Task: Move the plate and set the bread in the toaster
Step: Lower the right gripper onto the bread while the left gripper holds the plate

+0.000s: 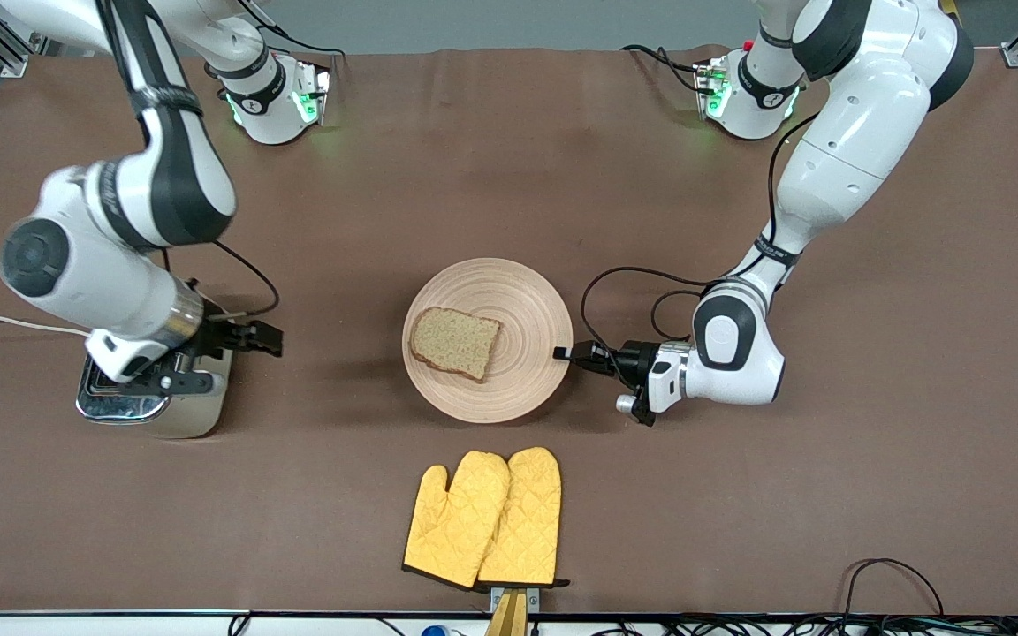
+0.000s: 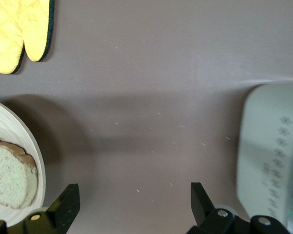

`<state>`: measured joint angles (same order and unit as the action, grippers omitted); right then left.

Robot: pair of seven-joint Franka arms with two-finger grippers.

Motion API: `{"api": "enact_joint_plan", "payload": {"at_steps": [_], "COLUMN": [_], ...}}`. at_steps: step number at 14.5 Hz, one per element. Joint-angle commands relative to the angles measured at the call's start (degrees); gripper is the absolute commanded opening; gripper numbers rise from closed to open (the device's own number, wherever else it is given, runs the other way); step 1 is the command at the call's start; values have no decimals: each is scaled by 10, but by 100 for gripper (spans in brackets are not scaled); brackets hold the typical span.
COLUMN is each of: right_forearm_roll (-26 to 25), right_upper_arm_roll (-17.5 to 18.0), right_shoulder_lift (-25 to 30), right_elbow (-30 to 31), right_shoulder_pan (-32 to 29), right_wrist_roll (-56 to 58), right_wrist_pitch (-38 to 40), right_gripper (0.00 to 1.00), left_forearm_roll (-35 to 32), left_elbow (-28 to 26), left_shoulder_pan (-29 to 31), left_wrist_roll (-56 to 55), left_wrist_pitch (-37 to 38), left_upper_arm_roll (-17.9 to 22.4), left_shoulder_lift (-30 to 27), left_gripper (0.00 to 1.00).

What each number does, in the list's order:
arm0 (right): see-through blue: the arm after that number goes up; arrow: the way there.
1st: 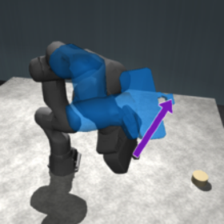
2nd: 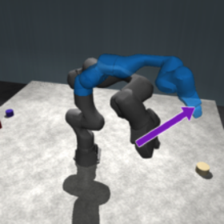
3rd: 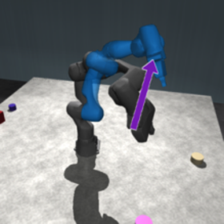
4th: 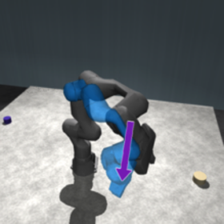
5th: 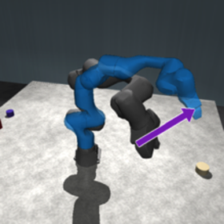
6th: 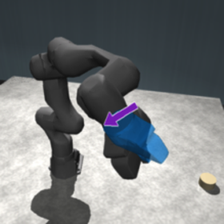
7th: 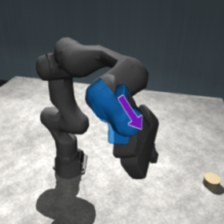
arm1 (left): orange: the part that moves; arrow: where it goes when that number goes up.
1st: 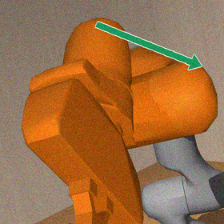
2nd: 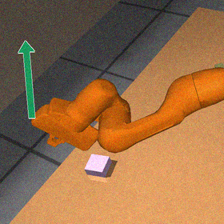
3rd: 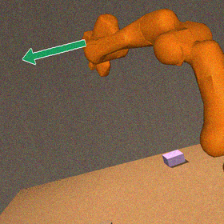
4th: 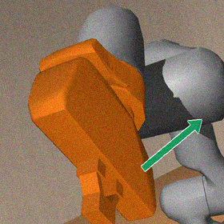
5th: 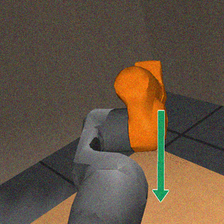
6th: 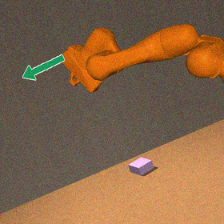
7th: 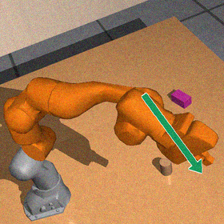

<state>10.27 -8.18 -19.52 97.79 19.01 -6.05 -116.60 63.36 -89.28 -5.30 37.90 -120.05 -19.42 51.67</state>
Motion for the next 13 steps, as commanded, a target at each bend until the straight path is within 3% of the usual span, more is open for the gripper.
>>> {"api": "enact_joint_plan", "payload": {"at_steps": [1, 8, 9, 10, 11, 13], "right_forearm_roll": [16, 26, 26, 26, 25, 19], "right_upper_arm_roll": [-3, -3, -4, -4, -4, -5], "right_shoulder_lift": [-31, -69, -80, -89, -98, -113], "right_elbow": [3, 46, 46, 46, 47, 46], "right_shoulder_pan": [30, 144, 162, 174, 182, 196], "right_wrist_roll": [-24, -231, -254, -259, -259, -258], "right_wrist_pitch": [-31, -114, -127, -142, -155, -161], "right_gripper": [100, 100, 100, 100, 100, 92], "left_forearm_roll": [15, 11, 10, 10, 10, 9], "left_elbow": [-4, 0, -1, -1, -2, -1], "left_shoulder_pan": [7, -20, -20, -21, -25, -24], "left_wrist_roll": [11, 39, 44, 44, 43, 38], "left_wrist_pitch": [6, -75, -79, -80, -85, -92], "left_upper_arm_roll": [-5, -4, -4, -4, -4, -3], "left_shoulder_lift": [2, 24, 24, 24, 20, 11], "left_gripper": [1, 4, 13, 37, 99, 100]}}
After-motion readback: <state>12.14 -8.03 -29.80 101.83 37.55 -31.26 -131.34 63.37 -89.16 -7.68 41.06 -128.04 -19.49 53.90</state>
